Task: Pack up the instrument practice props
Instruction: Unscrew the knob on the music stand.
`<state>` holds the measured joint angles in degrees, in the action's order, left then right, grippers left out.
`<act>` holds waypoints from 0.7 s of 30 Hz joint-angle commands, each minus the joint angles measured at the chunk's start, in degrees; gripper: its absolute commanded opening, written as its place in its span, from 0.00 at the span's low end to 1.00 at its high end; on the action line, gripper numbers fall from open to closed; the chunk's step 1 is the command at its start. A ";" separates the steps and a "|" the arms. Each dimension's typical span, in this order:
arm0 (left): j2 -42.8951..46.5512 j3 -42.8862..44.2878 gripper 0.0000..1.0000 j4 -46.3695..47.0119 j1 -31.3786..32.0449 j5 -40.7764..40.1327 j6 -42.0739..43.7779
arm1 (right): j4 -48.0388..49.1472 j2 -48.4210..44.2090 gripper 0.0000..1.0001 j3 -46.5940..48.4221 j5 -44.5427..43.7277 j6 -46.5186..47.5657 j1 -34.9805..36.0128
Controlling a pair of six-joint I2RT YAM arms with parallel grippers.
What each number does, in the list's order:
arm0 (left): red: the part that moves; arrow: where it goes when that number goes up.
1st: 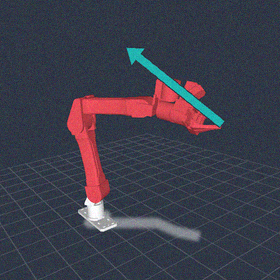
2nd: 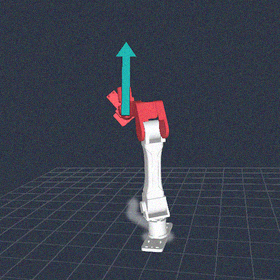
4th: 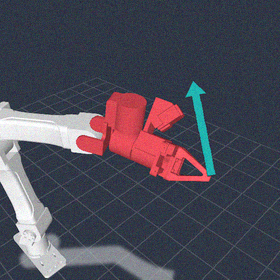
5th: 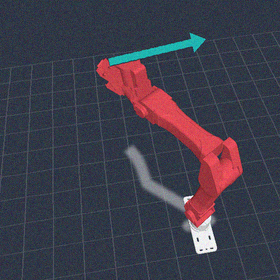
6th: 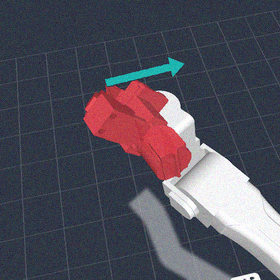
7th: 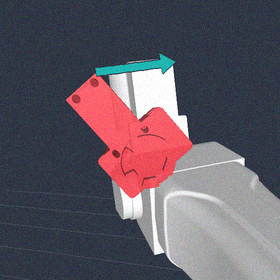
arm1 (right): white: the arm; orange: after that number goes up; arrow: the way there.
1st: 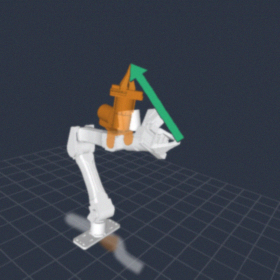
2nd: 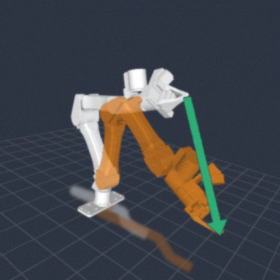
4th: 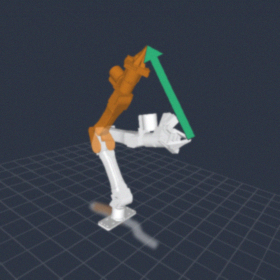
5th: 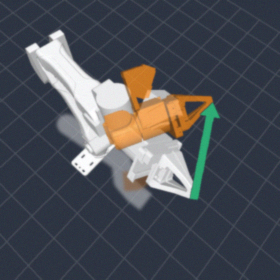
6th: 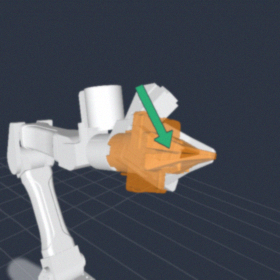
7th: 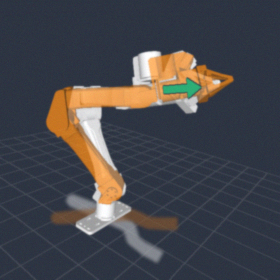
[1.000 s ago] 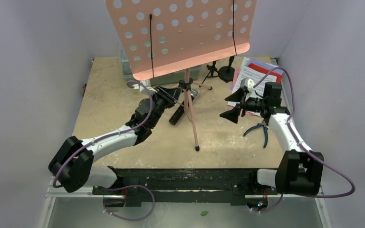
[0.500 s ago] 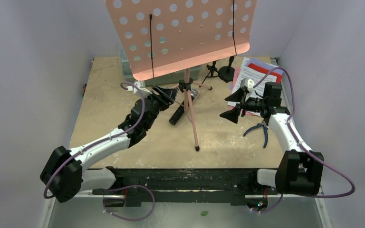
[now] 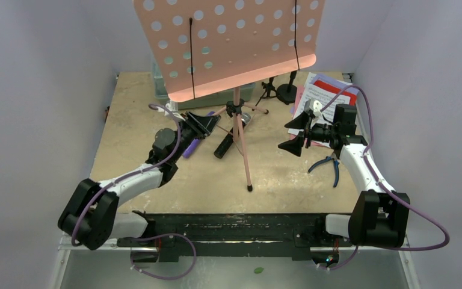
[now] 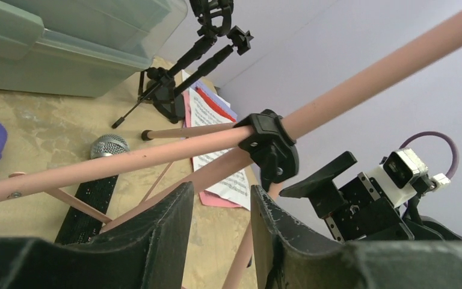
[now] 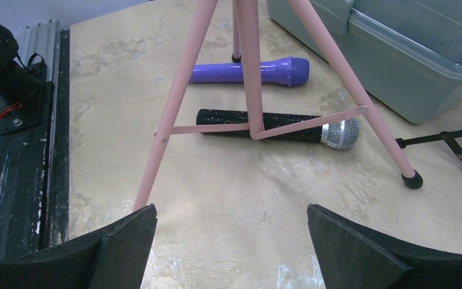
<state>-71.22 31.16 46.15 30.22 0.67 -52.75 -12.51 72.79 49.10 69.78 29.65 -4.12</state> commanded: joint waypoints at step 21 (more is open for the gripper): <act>-6.39 10.20 0.43 -4.09 -3.04 6.45 -10.93 | -0.76 0.31 0.99 1.26 0.68 1.82 0.25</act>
<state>-79.53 36.34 51.81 27.07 10.28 -64.34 -12.93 72.82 49.10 69.78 30.48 -4.12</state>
